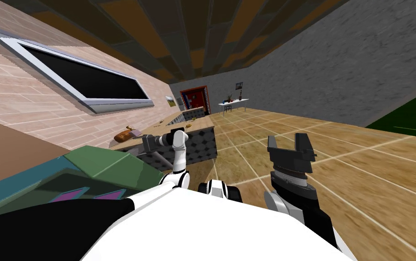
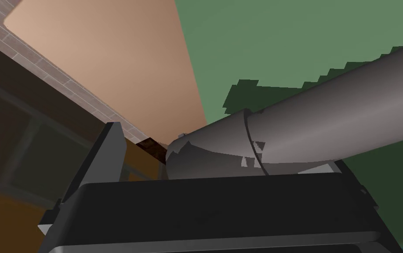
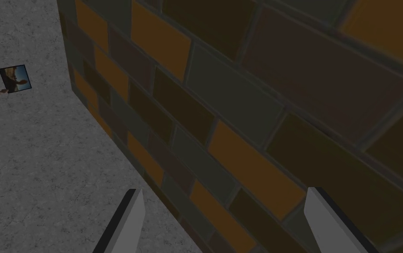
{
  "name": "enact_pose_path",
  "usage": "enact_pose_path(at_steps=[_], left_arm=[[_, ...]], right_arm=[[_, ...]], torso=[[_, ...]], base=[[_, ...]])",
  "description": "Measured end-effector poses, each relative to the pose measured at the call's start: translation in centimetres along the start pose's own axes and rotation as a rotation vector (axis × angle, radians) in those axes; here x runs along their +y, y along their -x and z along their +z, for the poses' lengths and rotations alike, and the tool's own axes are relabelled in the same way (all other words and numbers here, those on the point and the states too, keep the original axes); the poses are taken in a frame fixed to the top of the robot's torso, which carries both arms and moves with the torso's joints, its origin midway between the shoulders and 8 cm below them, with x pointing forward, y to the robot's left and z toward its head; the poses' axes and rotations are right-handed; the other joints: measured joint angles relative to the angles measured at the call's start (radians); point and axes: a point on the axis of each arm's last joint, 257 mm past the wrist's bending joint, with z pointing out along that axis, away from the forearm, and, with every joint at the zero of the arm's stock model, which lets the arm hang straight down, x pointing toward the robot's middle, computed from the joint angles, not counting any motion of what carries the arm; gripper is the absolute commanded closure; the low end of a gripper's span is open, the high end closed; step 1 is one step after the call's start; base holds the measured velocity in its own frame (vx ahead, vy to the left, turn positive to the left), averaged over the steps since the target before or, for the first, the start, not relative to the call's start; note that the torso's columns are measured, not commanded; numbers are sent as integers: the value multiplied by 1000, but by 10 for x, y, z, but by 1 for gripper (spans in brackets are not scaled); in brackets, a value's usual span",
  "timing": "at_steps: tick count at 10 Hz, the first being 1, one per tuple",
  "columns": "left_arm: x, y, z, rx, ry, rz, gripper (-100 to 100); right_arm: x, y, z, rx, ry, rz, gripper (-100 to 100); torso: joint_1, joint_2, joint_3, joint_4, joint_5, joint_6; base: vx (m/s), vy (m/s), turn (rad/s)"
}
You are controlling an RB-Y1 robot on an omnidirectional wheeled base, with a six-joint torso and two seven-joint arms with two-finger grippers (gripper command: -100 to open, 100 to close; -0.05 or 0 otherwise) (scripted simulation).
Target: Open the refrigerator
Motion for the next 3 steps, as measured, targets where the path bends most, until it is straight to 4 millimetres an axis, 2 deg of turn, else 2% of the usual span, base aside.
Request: enact_pose_path(at_steps=[1, 2, 3], left_arm=[[0, -1, -1, 6, 0, 3, -100], [0, -3, -2, 9, -3, 5, -100], [-7, -1, -8, 18, -9, 7, -100]], right_arm=[[0, 0, 0, 0, 0, 0, 0], [0, 0, 0, 0, 0, 0, 0], [0, 0, 0, 0, 0, 0, 0]], torso=[[0, -4, -3, 0, -1, -1], [0, -6, -5, 0, -1, -2], [-23, -11, -6, -4, -4, 13]], base=[[-9, -35, 94], [-1, -148, -118], [5, -161, -77]])
